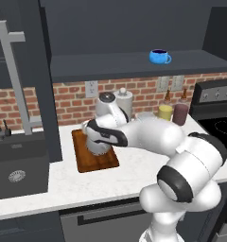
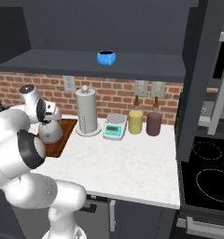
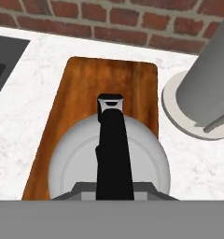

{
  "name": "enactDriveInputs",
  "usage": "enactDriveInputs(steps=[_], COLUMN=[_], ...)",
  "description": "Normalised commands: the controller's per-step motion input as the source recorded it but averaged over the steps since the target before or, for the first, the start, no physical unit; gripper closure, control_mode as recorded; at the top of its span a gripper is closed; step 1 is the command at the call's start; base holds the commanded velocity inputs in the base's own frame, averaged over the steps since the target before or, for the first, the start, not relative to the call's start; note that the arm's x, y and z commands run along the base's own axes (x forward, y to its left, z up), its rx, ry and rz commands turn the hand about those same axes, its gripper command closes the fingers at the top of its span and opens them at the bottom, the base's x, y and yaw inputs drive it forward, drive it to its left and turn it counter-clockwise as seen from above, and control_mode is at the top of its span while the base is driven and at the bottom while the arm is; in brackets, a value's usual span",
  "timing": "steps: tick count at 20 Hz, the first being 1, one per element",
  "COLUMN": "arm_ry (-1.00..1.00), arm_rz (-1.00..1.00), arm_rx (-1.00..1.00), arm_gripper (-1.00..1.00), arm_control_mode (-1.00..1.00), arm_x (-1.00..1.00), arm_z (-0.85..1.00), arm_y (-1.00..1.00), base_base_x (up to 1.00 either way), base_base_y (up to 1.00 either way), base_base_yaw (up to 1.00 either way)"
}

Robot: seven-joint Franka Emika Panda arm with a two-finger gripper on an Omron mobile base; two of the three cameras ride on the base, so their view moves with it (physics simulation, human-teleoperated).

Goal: Pick the kettle from the counter and place it on the tray. Then pick the mug from the cabinet and place it on the tray. Then close the cabinet doors.

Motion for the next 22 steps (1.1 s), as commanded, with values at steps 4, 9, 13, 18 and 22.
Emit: enactDriveInputs(steps=[4, 9, 13, 18, 22], arm_ry=[0.00, 0.00, 0.00, 0.00, 0.00], arm_rz=[0.00, 0.00, 0.00, 0.00, 0.00], arm_rx=[0.00, 0.00, 0.01, 0.03, 0.01], arm_gripper=[1.00, 1.00, 1.00, 1.00, 1.00], arm_control_mode=[-1.00, -1.00, -1.00, -1.00, -1.00], arm_x=[0.53, 0.38, 0.33, 0.28, 0.23], arm_z=[-0.01, -0.06, -0.13, -0.18, -0.20], arm_y=[0.27, 0.17, 0.17, 0.19, 0.05], base_base_x=[0.00, 0.00, 0.00, 0.00, 0.00], base_base_y=[0.00, 0.00, 0.00, 0.00, 0.00], base_base_yaw=[0.00, 0.00, 0.00, 0.00, 0.00])
